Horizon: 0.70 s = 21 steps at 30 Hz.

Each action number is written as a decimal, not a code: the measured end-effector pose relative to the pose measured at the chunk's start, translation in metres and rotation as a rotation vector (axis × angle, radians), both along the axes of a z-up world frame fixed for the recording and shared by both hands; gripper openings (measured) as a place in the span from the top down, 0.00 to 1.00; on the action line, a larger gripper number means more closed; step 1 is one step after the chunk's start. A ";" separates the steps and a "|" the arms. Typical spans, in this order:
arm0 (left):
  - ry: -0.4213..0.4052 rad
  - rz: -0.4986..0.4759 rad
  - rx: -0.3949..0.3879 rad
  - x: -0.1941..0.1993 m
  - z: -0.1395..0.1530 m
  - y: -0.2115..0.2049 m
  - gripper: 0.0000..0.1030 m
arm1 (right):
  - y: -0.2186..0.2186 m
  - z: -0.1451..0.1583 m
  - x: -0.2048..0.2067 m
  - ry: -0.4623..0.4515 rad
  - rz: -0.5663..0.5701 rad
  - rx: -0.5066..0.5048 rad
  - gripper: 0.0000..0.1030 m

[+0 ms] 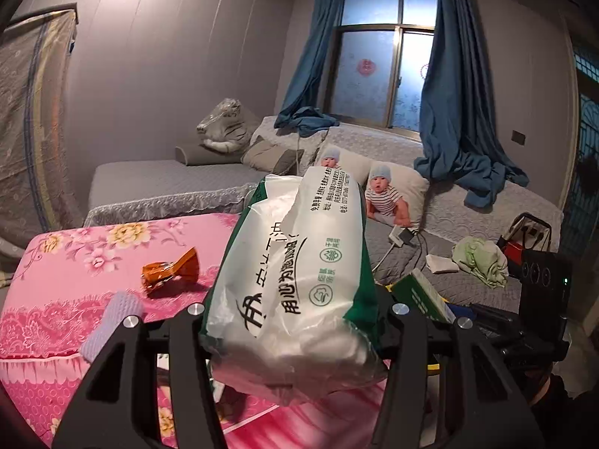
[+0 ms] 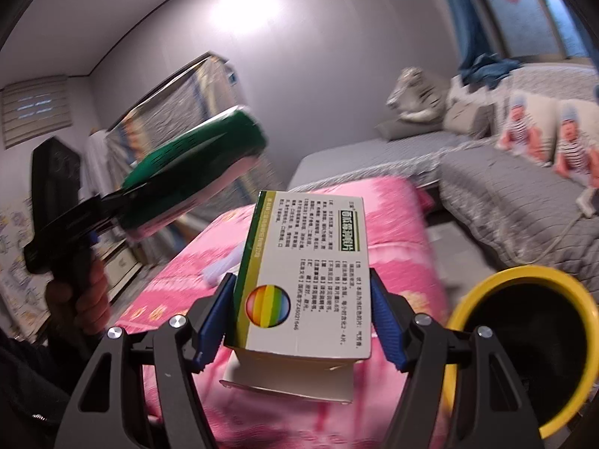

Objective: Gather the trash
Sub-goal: 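Carry the box and bag to the yellow bin and open both tools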

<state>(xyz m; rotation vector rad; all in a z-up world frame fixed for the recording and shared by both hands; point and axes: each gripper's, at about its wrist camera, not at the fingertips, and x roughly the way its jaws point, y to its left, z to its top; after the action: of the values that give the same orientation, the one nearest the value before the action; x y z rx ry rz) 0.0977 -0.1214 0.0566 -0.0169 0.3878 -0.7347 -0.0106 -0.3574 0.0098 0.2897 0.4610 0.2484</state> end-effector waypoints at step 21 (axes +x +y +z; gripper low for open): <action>-0.052 -0.222 0.058 -0.027 -0.007 -0.133 0.51 | -0.124 -0.027 -0.046 -0.015 -0.444 0.056 0.37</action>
<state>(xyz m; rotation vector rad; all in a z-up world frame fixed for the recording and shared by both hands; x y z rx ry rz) 0.0704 -0.2547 0.0497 0.1016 0.3642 -0.9410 -0.0562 -0.4811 -0.0169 0.4356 0.3639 -0.1695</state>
